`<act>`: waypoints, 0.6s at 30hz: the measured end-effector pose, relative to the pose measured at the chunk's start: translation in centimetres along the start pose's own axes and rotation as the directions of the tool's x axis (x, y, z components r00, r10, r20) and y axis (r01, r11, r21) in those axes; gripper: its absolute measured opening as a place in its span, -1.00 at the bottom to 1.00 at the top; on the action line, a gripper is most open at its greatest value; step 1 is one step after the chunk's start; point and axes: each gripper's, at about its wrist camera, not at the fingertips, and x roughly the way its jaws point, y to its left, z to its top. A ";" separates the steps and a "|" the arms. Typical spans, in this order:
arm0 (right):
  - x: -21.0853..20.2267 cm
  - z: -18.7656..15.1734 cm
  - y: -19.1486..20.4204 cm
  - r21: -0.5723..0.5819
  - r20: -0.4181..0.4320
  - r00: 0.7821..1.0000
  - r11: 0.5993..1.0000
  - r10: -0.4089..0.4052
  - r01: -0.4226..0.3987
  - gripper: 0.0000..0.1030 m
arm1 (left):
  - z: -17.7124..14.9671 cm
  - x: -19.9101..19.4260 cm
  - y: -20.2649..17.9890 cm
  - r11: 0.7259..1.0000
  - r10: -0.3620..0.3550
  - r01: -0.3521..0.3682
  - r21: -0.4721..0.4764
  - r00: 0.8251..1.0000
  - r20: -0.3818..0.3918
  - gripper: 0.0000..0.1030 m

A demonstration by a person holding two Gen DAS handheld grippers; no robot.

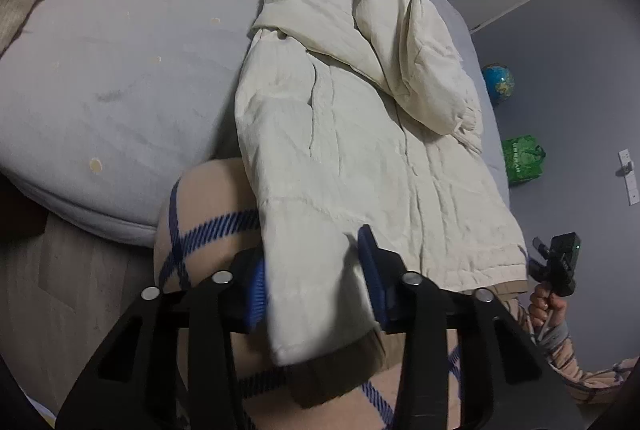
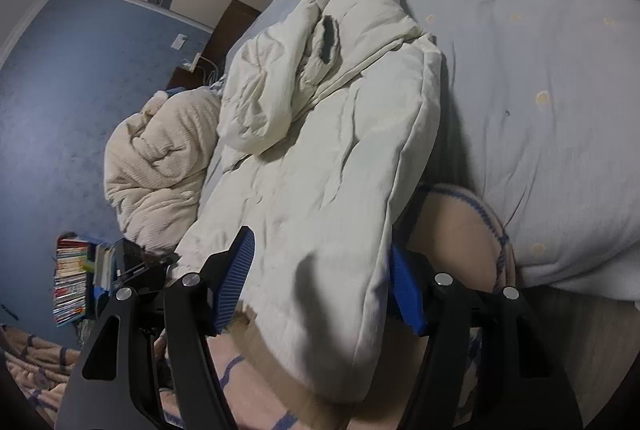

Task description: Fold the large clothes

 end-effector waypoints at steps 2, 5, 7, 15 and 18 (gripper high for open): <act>-0.3 -0.5 0.0 -0.006 -0.012 1.000 1.000 0.012 -0.012 0.09 | -0.1 0.0 0.2 1.000 -0.012 0.012 -0.009 1.000 -0.001 -0.31; -0.2 -0.9 -0.3 -0.008 -0.033 0.999 1.000 0.000 0.000 -0.08 | 0.0 0.6 0.8 0.999 -0.004 0.004 -0.034 1.000 -0.004 -0.32; -0.1 -1.2 -0.8 0.005 -0.038 0.999 1.000 -0.004 0.004 -0.20 | 0.4 0.9 0.7 0.999 -0.003 0.003 -0.035 1.000 -0.004 -0.33; 0.5 -1.4 0.4 -0.060 -0.026 0.999 0.997 0.041 -0.043 -0.66 | 0.1 1.2 -1.3 0.998 -0.039 0.041 0.044 0.998 -0.040 -0.67; 0.4 -1.2 0.6 -0.063 -0.016 0.998 0.996 0.060 -0.061 -0.69 | -0.3 1.2 -1.1 0.998 -0.047 0.048 0.028 0.998 -0.039 -0.60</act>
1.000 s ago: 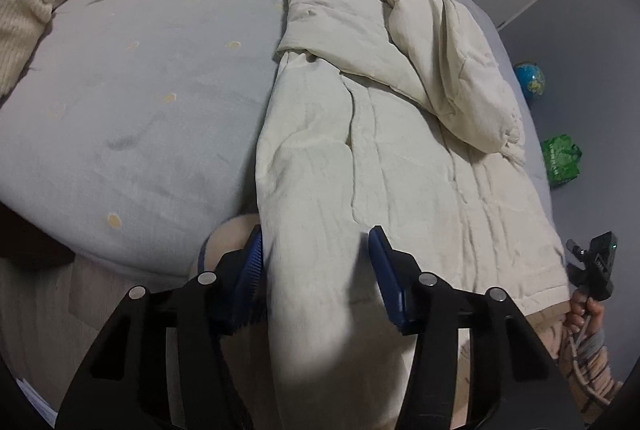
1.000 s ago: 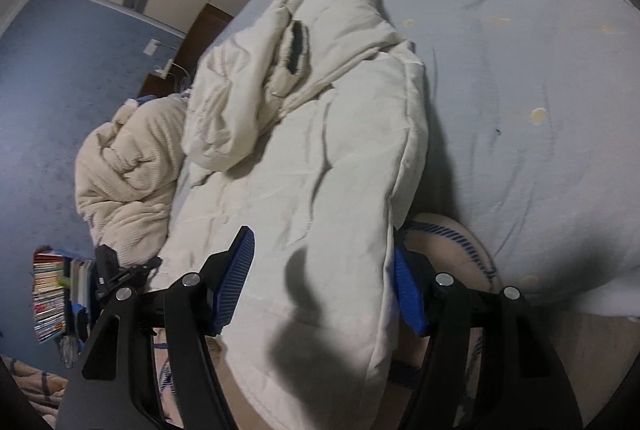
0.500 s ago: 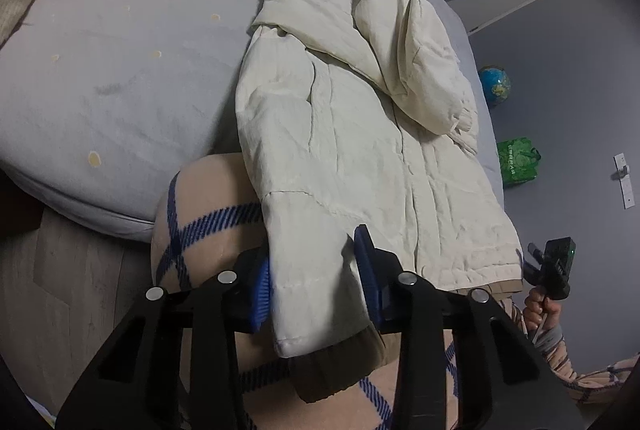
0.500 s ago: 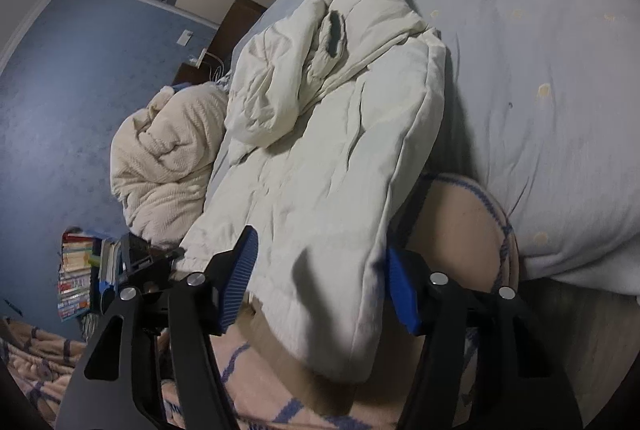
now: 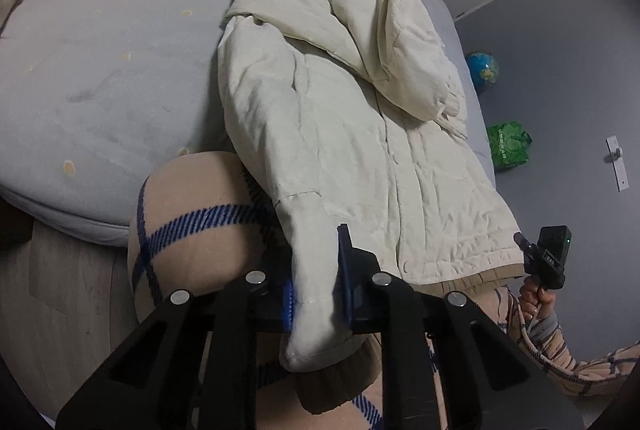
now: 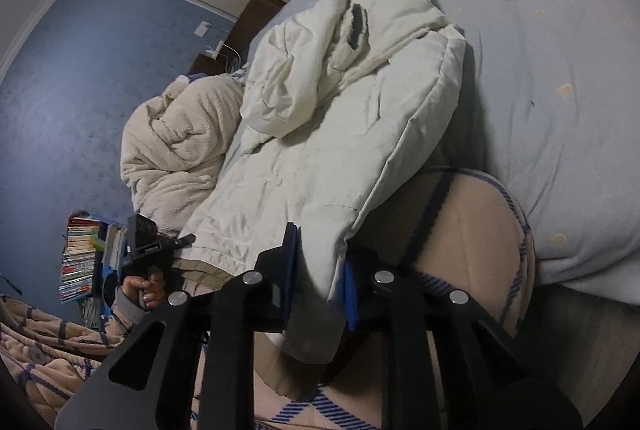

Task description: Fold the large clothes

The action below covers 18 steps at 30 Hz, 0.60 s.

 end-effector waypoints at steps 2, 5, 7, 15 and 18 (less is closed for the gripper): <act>0.1 0.2 0.0 -0.001 -0.007 1.000 1.000 -0.007 0.007 -0.69 | -0.3 0.1 0.1 1.000 -0.001 0.001 0.002 1.000 -0.014 -0.51; 0.1 0.1 -0.1 -0.003 -0.003 1.000 1.000 -0.009 0.009 -0.71 | -0.6 0.0 0.1 1.000 0.002 -0.002 0.007 1.000 -0.014 -0.52; 0.0 0.2 0.1 -0.007 0.016 1.000 1.000 0.002 -0.002 -0.77 | -0.6 0.0 0.0 1.000 0.002 -0.002 0.020 1.000 -0.001 -0.70; 0.3 2.5 1.7 -0.011 0.087 0.989 0.993 0.119 -0.119 -0.86 | 1.2 -1.5 -1.0 0.997 -0.066 0.061 0.049 0.992 0.105 -0.86; 0.5 4.1 2.3 -0.016 0.114 0.980 0.986 0.164 -0.163 -0.87 | 2.5 -2.4 -1.4 0.994 -0.094 0.086 0.061 0.985 0.148 -0.87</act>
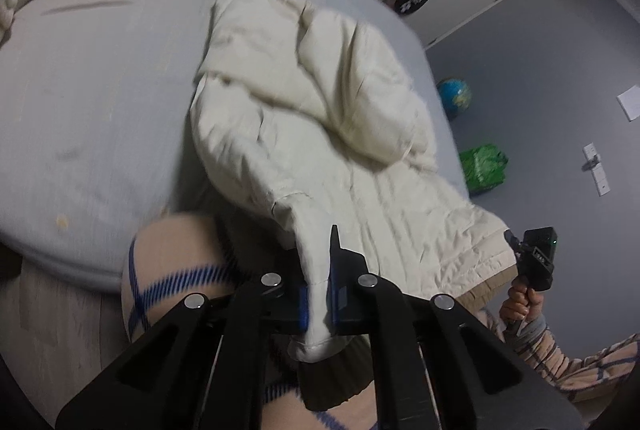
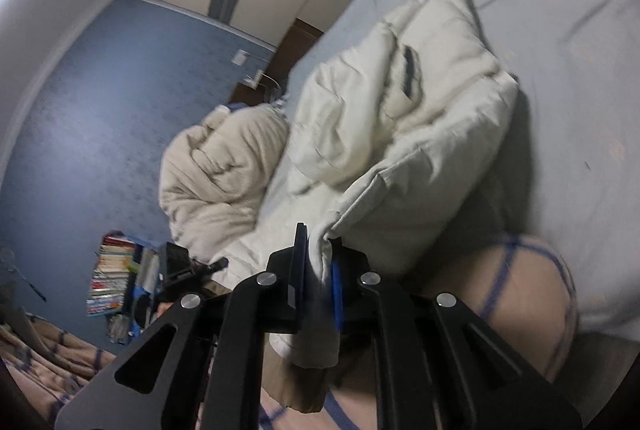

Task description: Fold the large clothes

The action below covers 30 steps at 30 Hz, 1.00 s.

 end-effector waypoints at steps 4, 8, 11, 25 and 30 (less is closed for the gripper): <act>0.3 2.7 0.5 0.014 0.065 0.997 0.999 0.052 -0.053 -0.87 | 2.1 -0.7 -0.7 0.999 -0.021 0.020 0.026 0.999 0.033 -0.87; 0.0 5.3 0.6 0.038 0.148 0.986 0.995 0.082 -0.088 -0.87 | 4.9 -1.5 -0.8 0.998 -0.056 0.054 0.022 0.995 0.078 -0.87; 0.1 7.4 0.8 0.043 0.194 0.977 0.994 0.092 -0.102 -0.87 | 7.3 -1.9 -1.0 0.996 -0.090 0.088 0.021 0.989 0.119 -0.87; 3.8 18.0 -0.4 0.122 0.275 0.961 0.990 0.035 -0.072 -0.87 | 17.3 0.4 -1.6 0.989 -0.146 0.141 0.037 0.972 0.182 -0.87; 6.3 21.1 -2.4 0.178 0.274 0.962 0.983 -0.009 -0.042 -0.87 | 21.0 3.2 -0.3 0.990 -0.138 0.141 -0.004 0.976 0.171 -0.87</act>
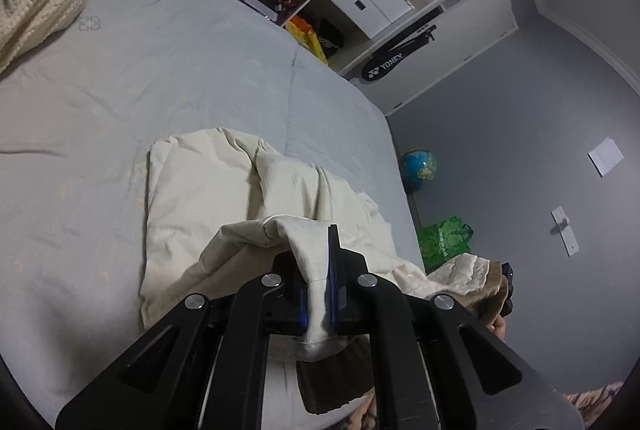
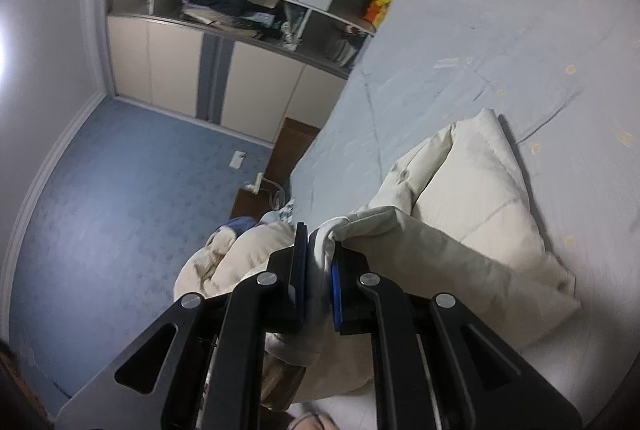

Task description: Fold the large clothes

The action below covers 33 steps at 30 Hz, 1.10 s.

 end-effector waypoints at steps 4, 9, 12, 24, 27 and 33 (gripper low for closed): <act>3.3 2.1 -1.7 0.031 0.000 0.998 0.998 -0.062 0.062 -0.87 | 2.5 2.9 1.3 0.999 0.031 -0.032 -0.021 0.999 -0.019 -0.86; 7.0 3.6 -4.1 0.062 -0.022 0.990 0.988 -0.143 0.144 -0.87 | 4.6 6.6 3.4 0.995 0.076 -0.079 -0.054 0.996 -0.051 -0.85; 9.3 4.1 -5.8 0.083 -0.044 0.979 0.976 -0.200 0.203 -0.87 | 5.3 8.5 4.9 0.991 0.097 -0.103 -0.086 0.993 -0.068 -0.85; 12.8 3.8 -10.2 0.132 -0.100 0.952 0.945 -0.288 0.300 -0.83 | 4.5 13.3 9.7 0.963 0.156 -0.183 -0.196 0.977 -0.145 -0.77; 12.4 3.9 -9.6 0.123 -0.103 0.952 0.946 -0.289 0.300 -0.72 | 4.3 12.3 9.5 0.965 0.138 -0.166 -0.205 0.980 -0.144 -0.63; 10.7 4.0 -7.9 0.121 -0.088 0.971 0.965 -0.224 0.233 -0.30 | 3.5 7.4 7.7 0.978 0.153 -0.157 -0.136 0.987 -0.046 0.72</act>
